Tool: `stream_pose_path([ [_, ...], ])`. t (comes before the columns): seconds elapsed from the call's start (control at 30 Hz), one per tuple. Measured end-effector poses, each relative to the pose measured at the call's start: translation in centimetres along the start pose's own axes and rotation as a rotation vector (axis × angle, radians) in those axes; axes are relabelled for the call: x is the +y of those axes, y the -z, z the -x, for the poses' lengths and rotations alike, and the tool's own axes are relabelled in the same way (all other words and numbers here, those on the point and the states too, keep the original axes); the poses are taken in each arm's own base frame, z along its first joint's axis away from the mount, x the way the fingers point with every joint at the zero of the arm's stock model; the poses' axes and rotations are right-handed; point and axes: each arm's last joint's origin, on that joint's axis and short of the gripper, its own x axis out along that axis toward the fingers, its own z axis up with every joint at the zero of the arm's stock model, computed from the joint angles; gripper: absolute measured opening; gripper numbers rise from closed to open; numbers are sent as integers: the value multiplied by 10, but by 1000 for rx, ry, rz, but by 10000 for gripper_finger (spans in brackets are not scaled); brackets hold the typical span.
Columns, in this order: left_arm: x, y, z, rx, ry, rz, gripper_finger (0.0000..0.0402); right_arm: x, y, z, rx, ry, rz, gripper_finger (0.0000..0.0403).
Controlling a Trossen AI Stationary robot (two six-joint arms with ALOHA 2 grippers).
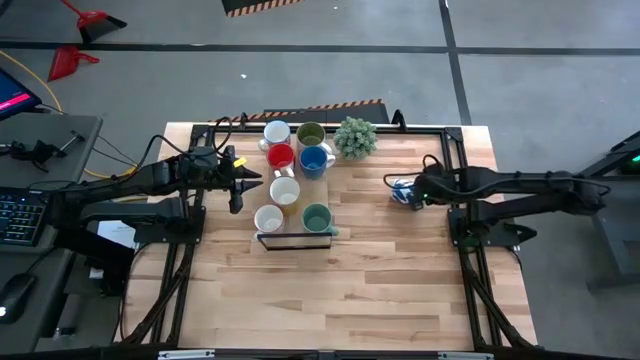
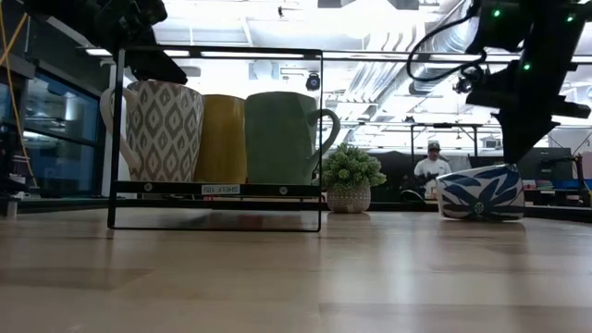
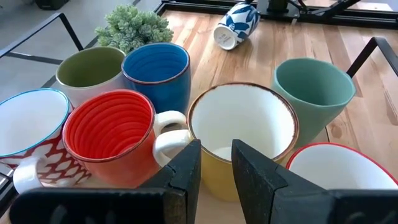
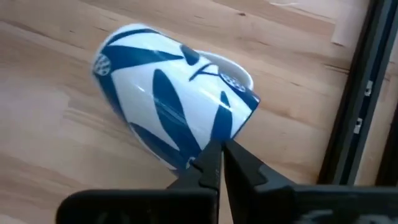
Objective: Place coffee mugs
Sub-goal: Put the blue patterned mug on the shelf
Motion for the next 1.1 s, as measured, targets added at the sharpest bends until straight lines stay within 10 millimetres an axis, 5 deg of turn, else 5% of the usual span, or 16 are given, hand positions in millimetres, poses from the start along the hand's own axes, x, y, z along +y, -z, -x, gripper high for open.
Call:
stream_pose_path([
  [0.3, 0, 0, 0, 0, 0, 0, 78, 3, -1, -2, -8, 22, -43, 0],
  [0.67, 0, 0, 0, 1, 0, 0, 78, -4, -9, 18, -67, 142, -78, 0],
  [1.1, 0, 0, 0, 0, 1, 0, 78, 16, -21, -20, -118, 388, -187, 0],
])
